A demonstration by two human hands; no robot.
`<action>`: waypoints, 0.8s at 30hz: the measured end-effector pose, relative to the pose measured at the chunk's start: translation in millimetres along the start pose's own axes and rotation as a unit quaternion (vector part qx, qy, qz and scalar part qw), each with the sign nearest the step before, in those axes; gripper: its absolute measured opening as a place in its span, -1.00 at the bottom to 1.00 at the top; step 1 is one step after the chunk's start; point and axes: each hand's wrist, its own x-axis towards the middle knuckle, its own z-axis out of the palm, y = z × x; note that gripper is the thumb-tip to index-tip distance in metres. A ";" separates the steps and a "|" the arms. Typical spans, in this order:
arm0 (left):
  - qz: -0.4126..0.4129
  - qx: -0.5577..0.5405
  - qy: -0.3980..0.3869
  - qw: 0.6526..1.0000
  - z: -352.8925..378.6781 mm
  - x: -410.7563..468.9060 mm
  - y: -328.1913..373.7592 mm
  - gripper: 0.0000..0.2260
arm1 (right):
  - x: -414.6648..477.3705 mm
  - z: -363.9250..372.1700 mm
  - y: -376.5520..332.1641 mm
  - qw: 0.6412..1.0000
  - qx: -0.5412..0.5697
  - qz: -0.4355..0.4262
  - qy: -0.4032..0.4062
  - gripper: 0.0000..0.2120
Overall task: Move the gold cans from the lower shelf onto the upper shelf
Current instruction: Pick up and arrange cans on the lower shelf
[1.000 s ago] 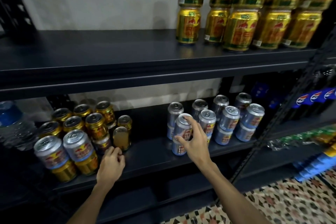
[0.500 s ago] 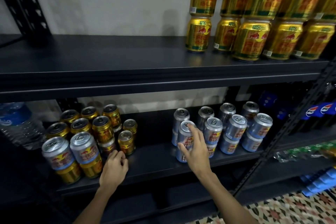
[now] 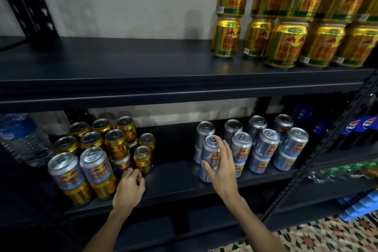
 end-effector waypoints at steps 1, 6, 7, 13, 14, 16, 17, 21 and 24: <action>-0.002 0.001 0.001 1.000 0.1 0.0 -0.3 -0.78 | -0.4 0.0 0.6 1.000 -0.012 -0.003 0.003 -0.13; 0.001 0.008 0.001 1.000 1.4 0.8 -2.0 -0.78 | 2.0 2.0 -11.4 0.996 -0.030 -0.044 0.065 -0.23; -0.001 0.009 0.001 1.000 1.7 0.8 -2.0 -0.79 | 3.4 3.8 -15.0 0.995 -0.025 -0.052 0.077 -0.27; -0.004 0.006 0.004 1.000 2.5 1.6 -1.7 -0.78 | -0.2 32.0 -47.2 0.973 0.014 -0.215 0.087 -0.56; -0.003 0.006 0.004 1.000 2.5 2.3 -2.3 -0.77 | -2.1 40.5 -54.1 0.973 0.023 -0.221 0.056 -0.58; 0.001 0.012 0.004 1.000 2.8 2.3 -3.0 -0.77 | -4.1 58.6 -64.7 0.978 0.049 -0.194 -0.054 -0.60; 0.002 0.015 0.006 1.000 1.5 2.5 -4.5 -0.78 | -2.8 70.9 -67.6 0.976 0.055 -0.174 -0.115 -0.59; 0.000 0.016 0.007 1.000 1.1 -0.6 -3.8 -0.79 | 5.9 117.9 -60.5 0.963 0.027 -0.085 -0.255 -0.39; -0.008 0.008 0.009 1.000 1.7 -1.2 -5.7 -0.83 | 13.9 147.2 -54.0 0.954 0.004 -0.042 -0.295 -0.30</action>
